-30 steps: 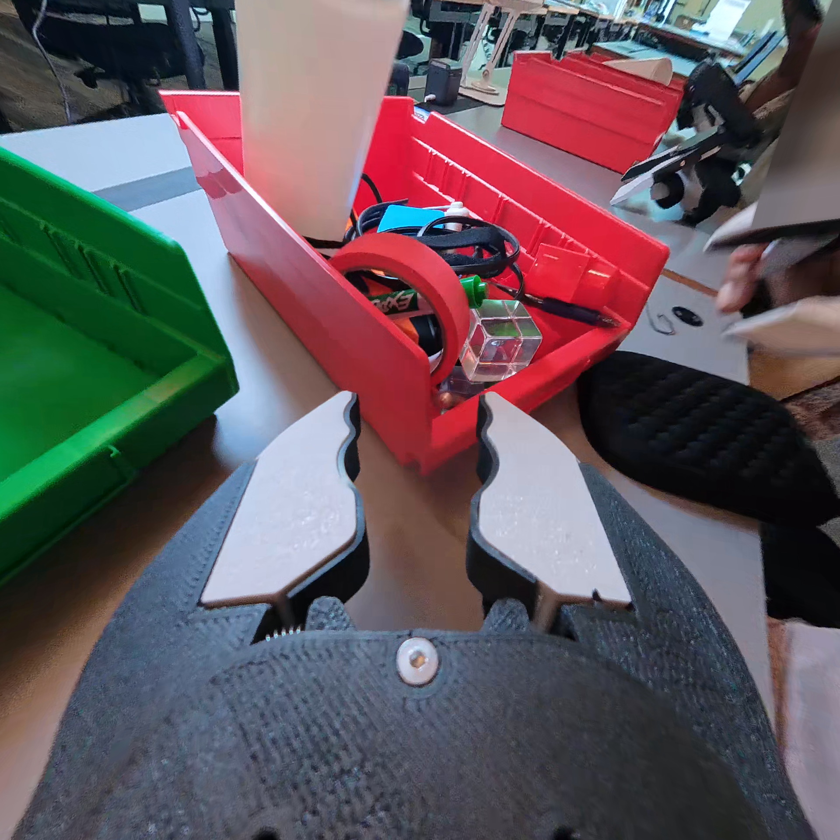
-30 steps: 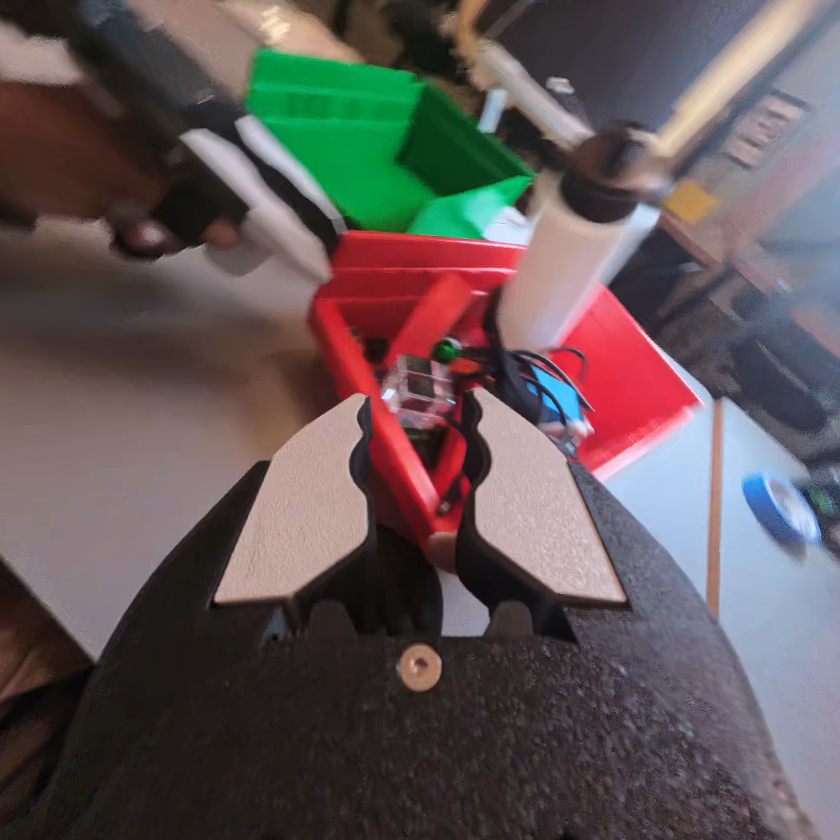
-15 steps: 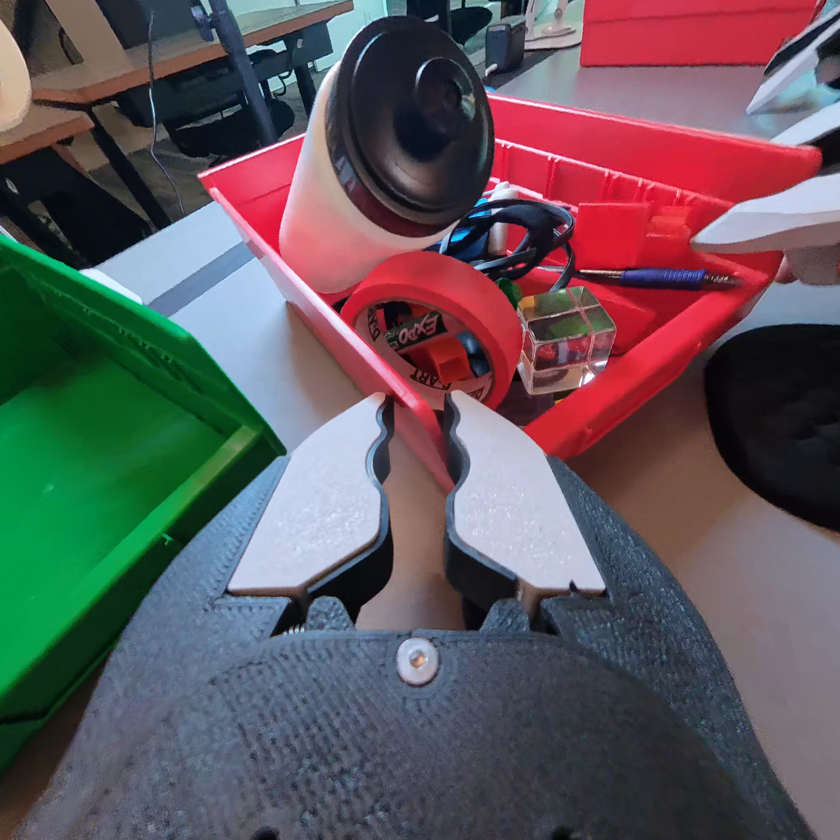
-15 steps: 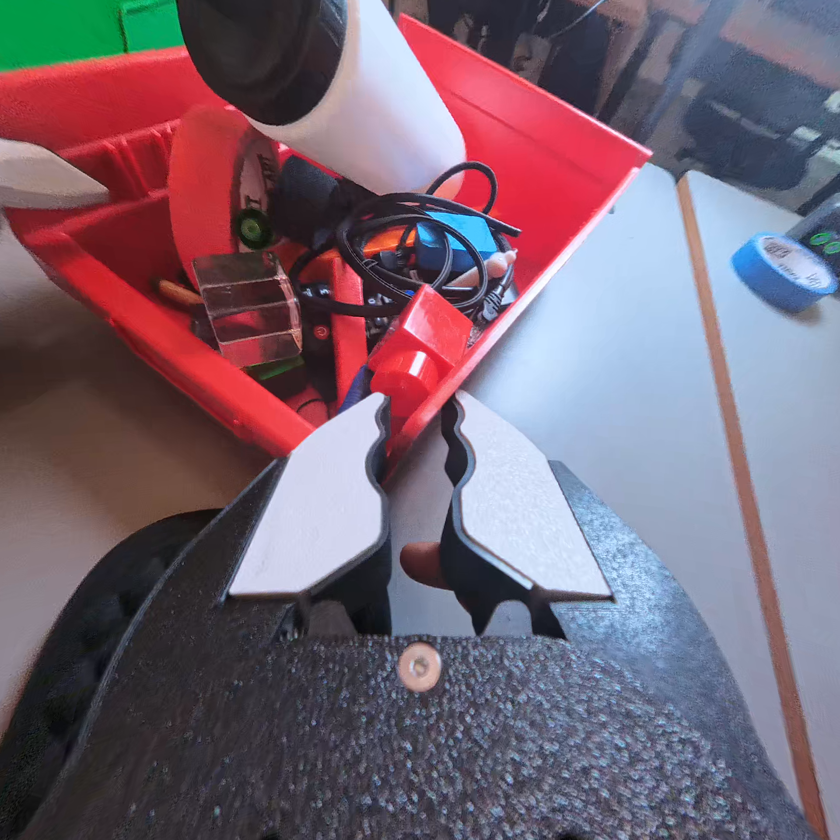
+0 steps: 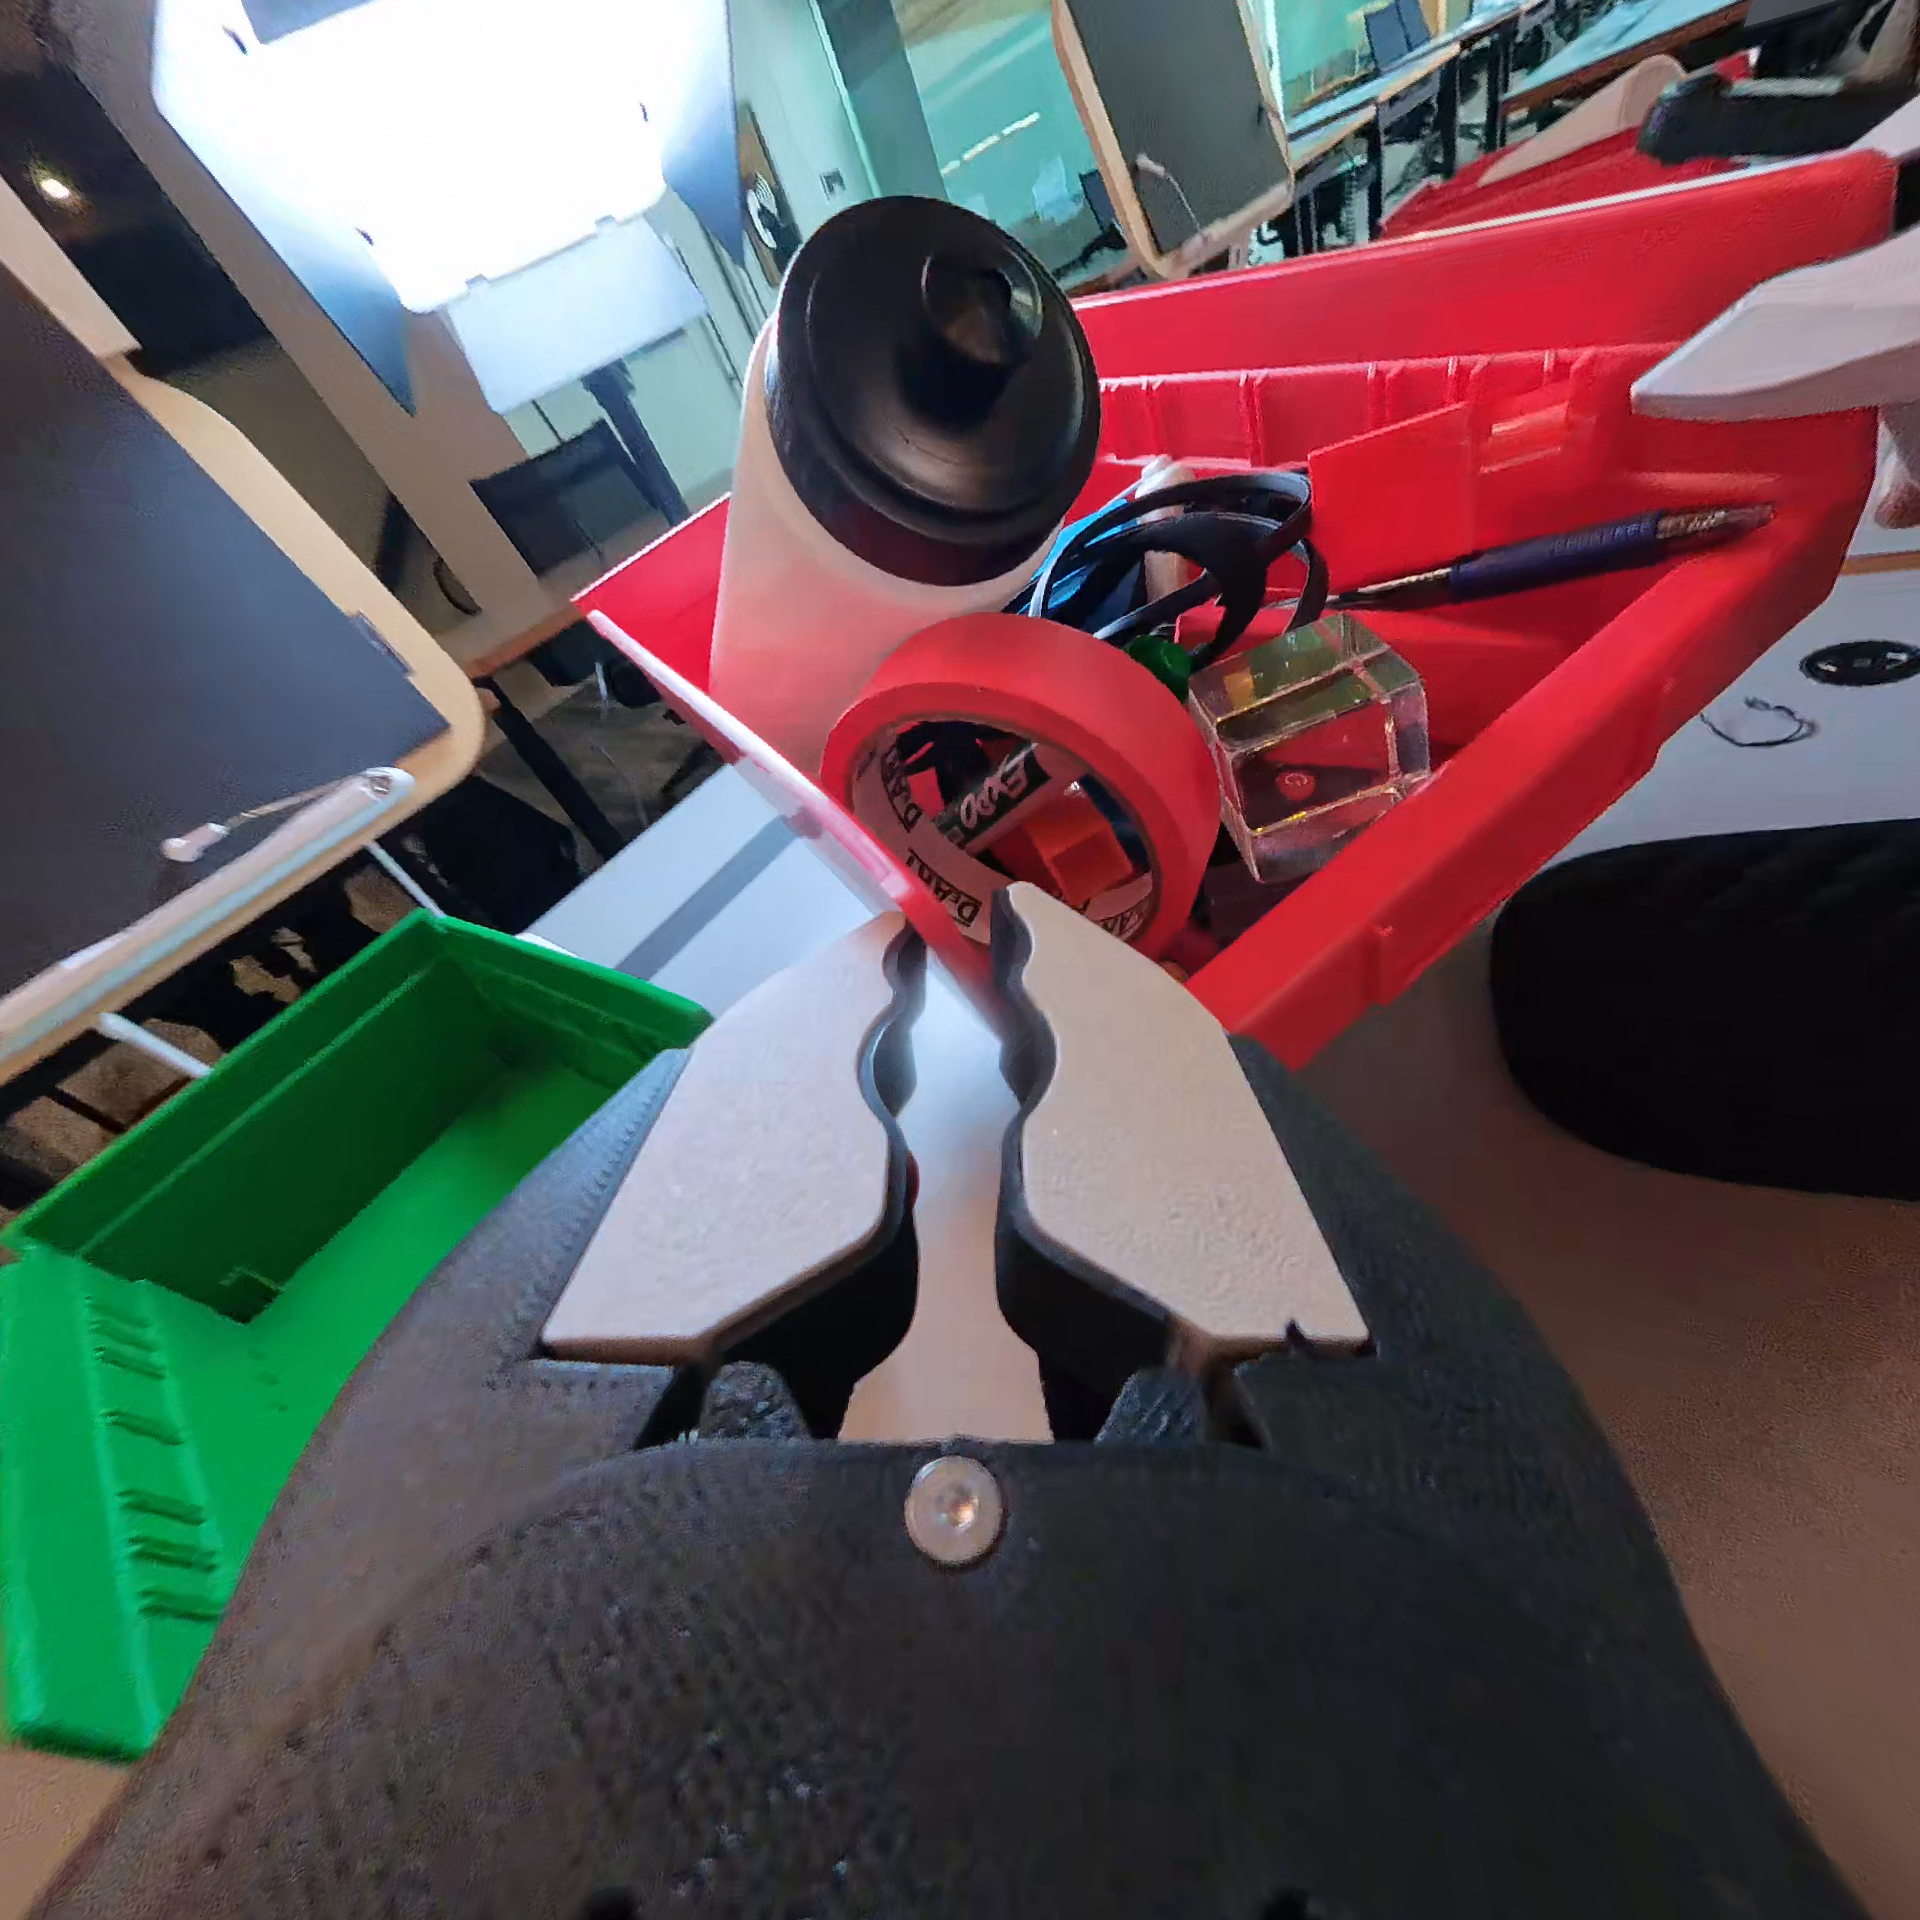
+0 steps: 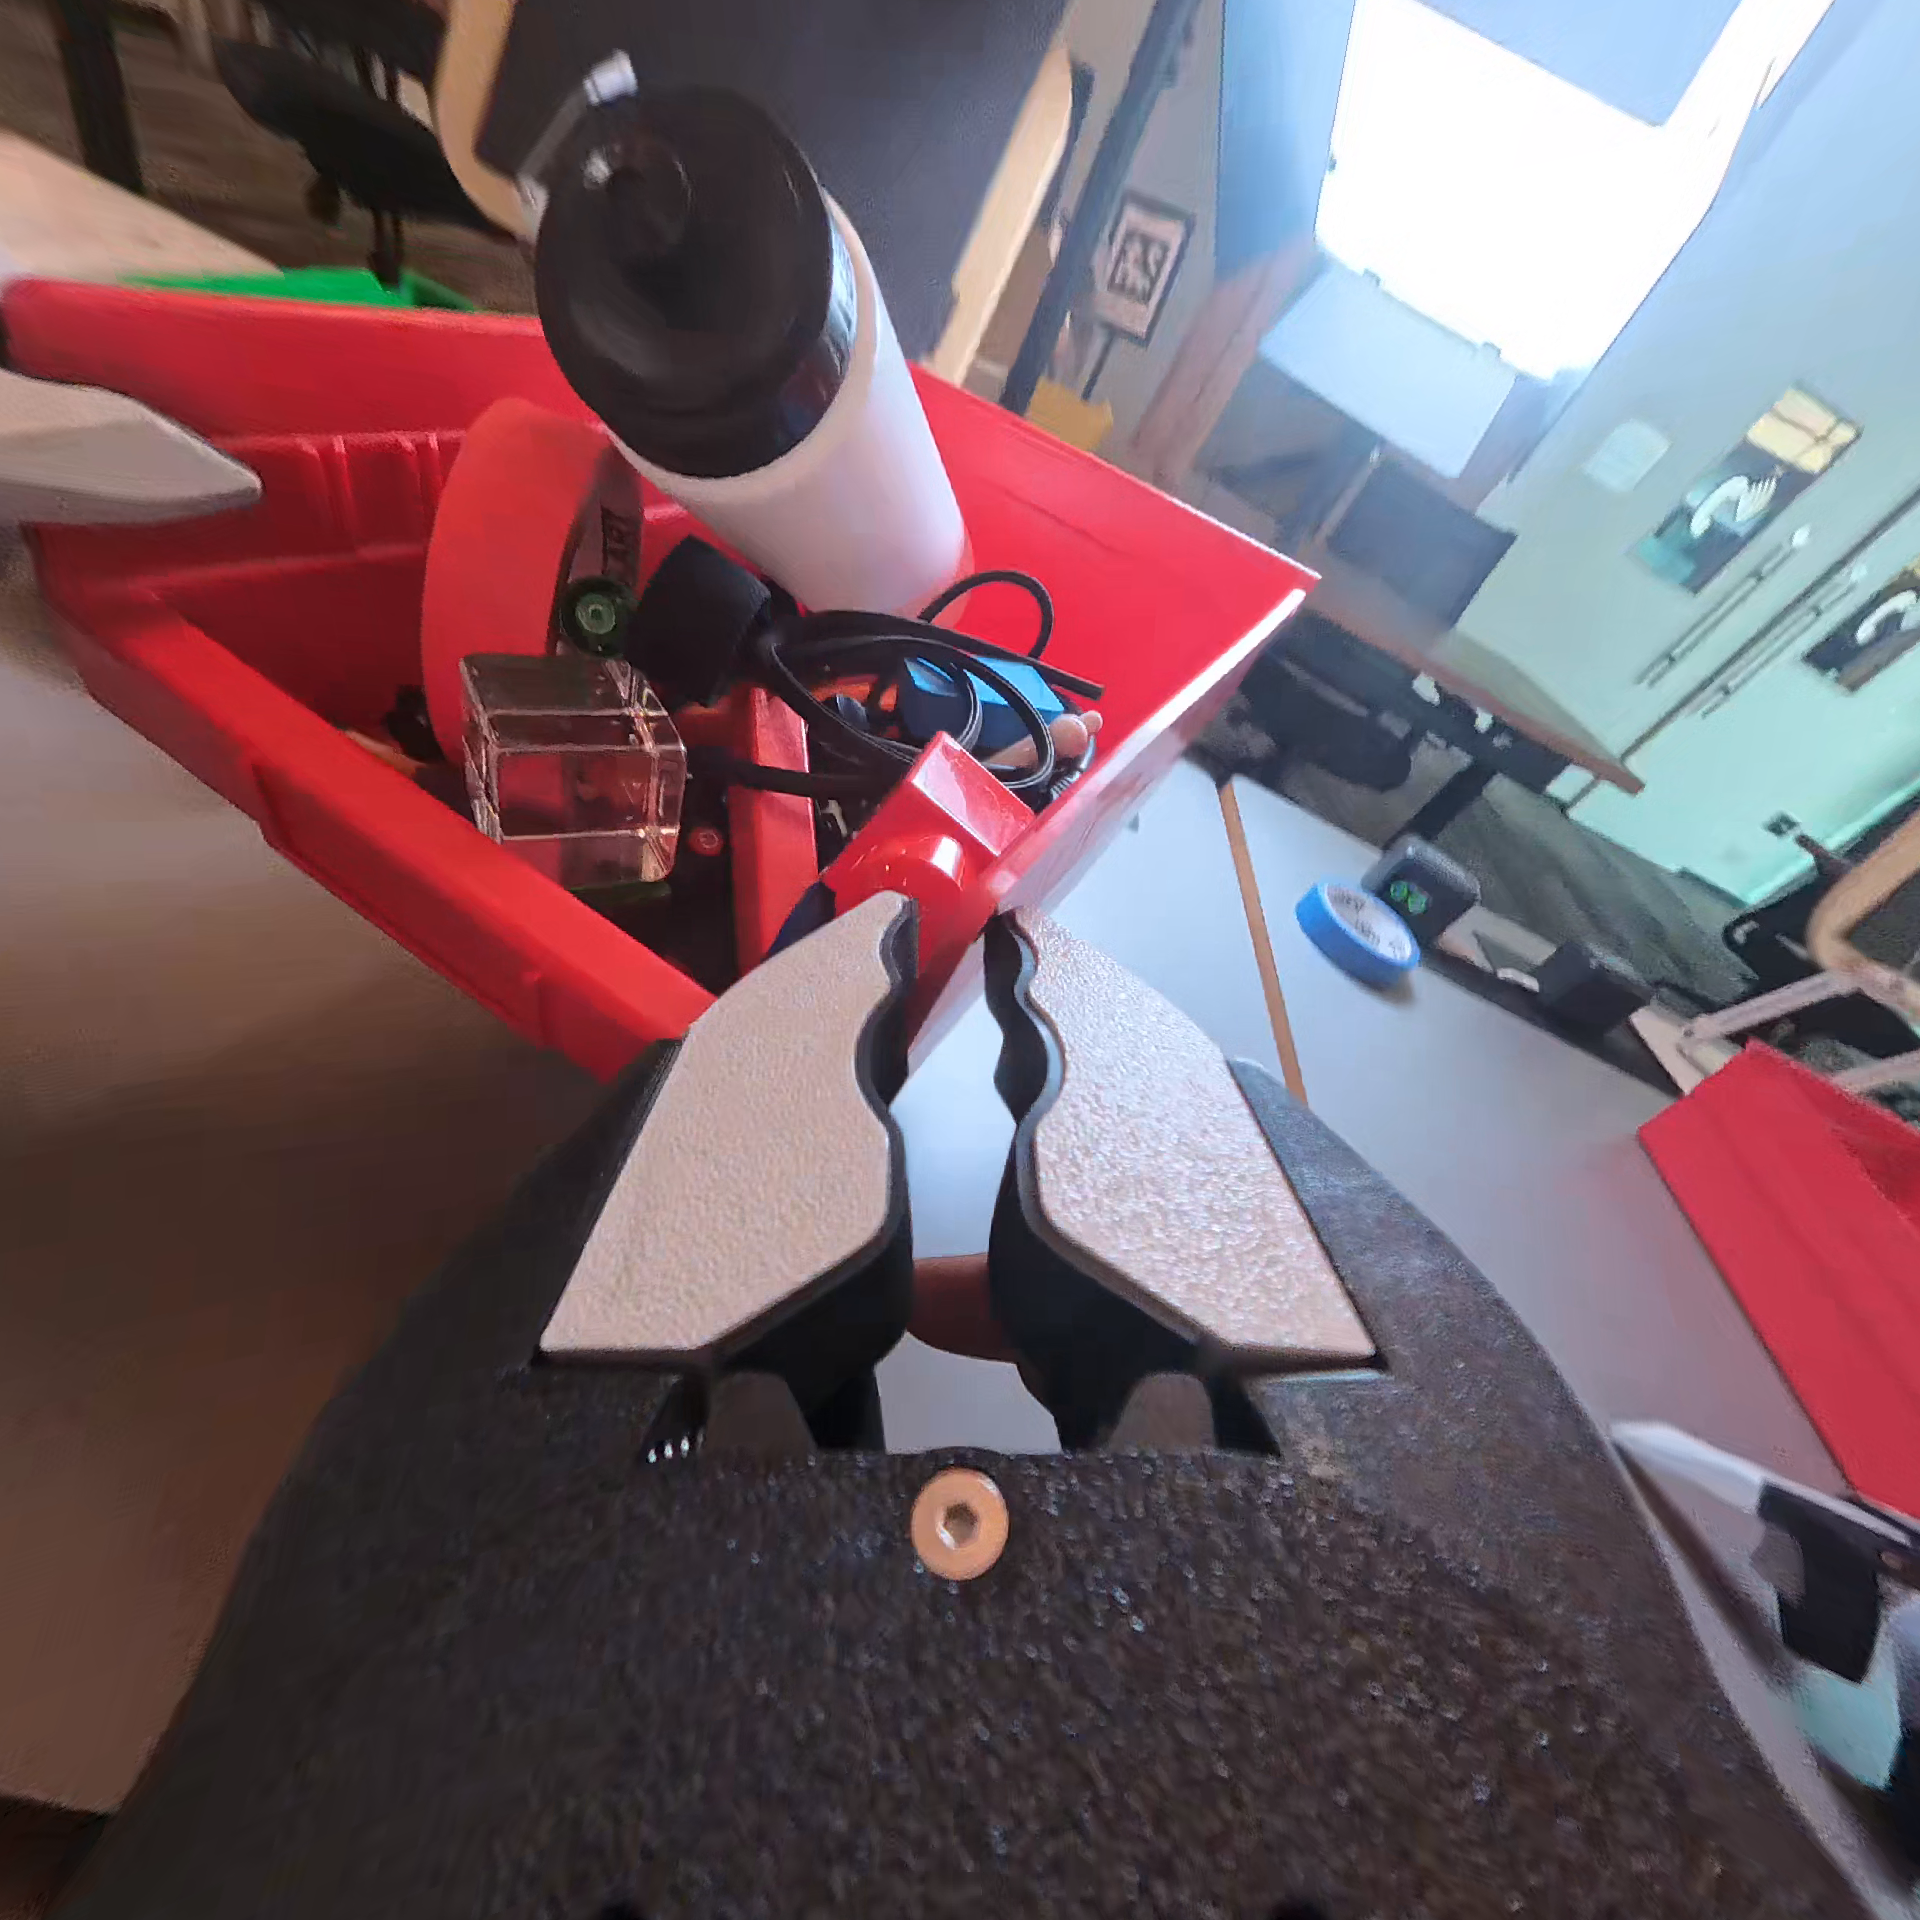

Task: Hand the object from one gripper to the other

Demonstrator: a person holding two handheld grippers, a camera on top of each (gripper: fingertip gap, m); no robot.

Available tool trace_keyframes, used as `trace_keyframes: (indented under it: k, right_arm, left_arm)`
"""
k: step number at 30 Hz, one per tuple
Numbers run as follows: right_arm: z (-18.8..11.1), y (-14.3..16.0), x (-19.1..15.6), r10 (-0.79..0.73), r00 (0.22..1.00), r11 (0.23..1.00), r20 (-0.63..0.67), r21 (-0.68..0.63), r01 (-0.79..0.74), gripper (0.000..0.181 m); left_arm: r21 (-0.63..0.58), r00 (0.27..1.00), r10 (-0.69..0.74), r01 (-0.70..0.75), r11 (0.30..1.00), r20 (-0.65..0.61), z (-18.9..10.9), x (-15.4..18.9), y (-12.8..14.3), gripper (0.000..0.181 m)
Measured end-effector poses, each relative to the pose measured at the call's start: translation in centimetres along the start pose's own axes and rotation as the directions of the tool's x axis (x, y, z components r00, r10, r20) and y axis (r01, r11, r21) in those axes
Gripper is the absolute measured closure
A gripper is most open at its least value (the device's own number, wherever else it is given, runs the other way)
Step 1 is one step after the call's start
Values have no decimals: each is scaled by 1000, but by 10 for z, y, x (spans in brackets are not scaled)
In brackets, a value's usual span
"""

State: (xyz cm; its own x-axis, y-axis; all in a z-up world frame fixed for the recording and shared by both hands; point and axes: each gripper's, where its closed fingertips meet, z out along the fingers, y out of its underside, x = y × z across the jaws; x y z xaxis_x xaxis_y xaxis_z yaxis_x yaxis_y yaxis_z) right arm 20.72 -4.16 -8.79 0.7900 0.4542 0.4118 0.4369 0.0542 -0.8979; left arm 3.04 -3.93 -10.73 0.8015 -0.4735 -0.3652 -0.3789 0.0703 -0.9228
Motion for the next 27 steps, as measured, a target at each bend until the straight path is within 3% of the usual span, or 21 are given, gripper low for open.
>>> trace_keyframes:
  k: [3,7,11,15,21,27]
  right_arm:
    - [-5,-45,-14,-6,999,995,54,102,0,169]
    - [13,-101,-53,-30,986,978,163,209,-5,169]
    - [43,-151,-116,-49,946,958,321,283,-46,168]
    - [77,-187,-196,-65,871,939,487,326,-112,168]
    - [131,-194,-319,-31,721,940,692,266,-216,166]
    - [180,-157,-395,29,640,969,768,136,-207,166]
  left_arm:
    - [4,998,12,-12,1000,62,-32,-23,-17,169]
    - [-29,982,29,-24,999,184,-86,-68,-24,170]
    - [-80,946,17,9,997,324,-151,-120,-11,170]
    - [-140,885,8,65,988,465,-221,-167,19,170]
    - [-235,800,-1,178,956,600,-299,-219,93,171]
    - [-281,752,-58,314,907,656,-318,-240,179,173]
